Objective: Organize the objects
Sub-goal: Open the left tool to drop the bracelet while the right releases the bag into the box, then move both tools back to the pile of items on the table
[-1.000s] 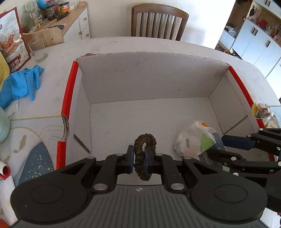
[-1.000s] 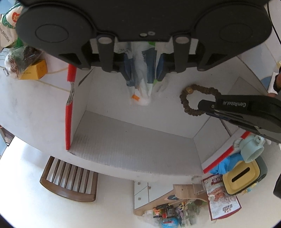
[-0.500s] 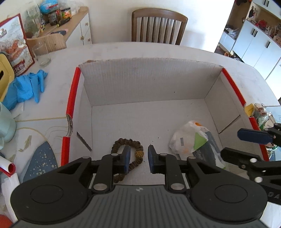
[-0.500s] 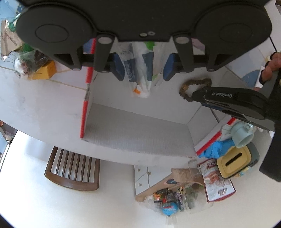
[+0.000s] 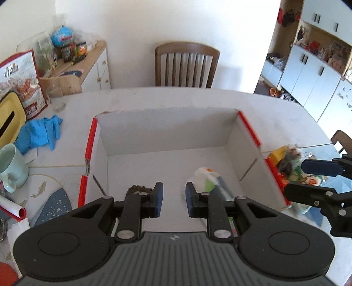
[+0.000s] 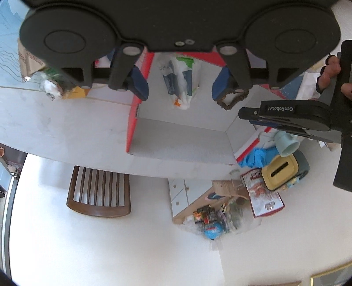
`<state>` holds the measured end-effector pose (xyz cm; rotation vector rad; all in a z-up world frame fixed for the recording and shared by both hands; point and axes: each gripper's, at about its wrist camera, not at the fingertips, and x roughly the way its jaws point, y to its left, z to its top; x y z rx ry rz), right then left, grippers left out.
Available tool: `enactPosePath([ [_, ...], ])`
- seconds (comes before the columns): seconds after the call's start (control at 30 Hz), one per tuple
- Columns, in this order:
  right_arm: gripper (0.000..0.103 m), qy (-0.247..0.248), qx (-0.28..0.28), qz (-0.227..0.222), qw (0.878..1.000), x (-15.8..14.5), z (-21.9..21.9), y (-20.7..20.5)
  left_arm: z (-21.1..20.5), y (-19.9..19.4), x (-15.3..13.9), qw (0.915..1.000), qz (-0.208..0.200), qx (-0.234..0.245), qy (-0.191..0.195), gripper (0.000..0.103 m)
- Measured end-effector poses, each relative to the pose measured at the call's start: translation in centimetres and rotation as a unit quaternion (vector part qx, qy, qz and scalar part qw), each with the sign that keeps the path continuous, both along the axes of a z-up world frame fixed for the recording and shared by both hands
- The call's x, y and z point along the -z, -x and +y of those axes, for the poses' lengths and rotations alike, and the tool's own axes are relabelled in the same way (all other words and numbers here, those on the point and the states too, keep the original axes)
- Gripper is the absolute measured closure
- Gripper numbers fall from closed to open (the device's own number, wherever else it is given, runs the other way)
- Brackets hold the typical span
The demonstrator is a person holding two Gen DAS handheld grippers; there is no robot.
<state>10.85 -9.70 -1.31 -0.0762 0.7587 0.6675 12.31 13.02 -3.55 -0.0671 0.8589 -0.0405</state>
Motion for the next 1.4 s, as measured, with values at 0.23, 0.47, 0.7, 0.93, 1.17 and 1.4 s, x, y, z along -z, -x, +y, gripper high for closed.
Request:
enactPosePath([
  [0.23,0.032,-0.020,0.008,-0.004,1.000,-0.8,-3.2,1.3,-2.6,2.2,-2.1,0.9989,-0.045,0.004,0.013,0.041],
  [0.47,0.023,-0.028,0.027,-0.016,0.999,-1.4,-8.3,2.1,-6.2,3.1,-3.1,0.9981,-0.058,0.015,0.016,0.032],
  [0.7,0.018,-0.026,0.061,-0.014,0.998,-1.0,-14.7,1.9,-10.3,3.6,-2.9,0.9972,-0.065,0.022,0.029,0.022],
  [0.93,0.016,-0.019,0.084,-0.005,0.996,0.1,-20.3,1.1,-14.9,3.5,-2.3,0.9962,-0.069,0.039,0.036,0.018],
  [1.17,0.016,-0.007,0.099,0.002,0.995,1.2,-24.6,-0.2,-19.3,3.1,-0.8,0.9958,-0.074,0.053,0.012,0.005],
  [1.4,0.016,0.002,0.099,0.008,0.995,2.5,-26.9,-2.1,-22.4,2.3,1.4,0.9961,-0.062,0.061,0.013,0.001],
])
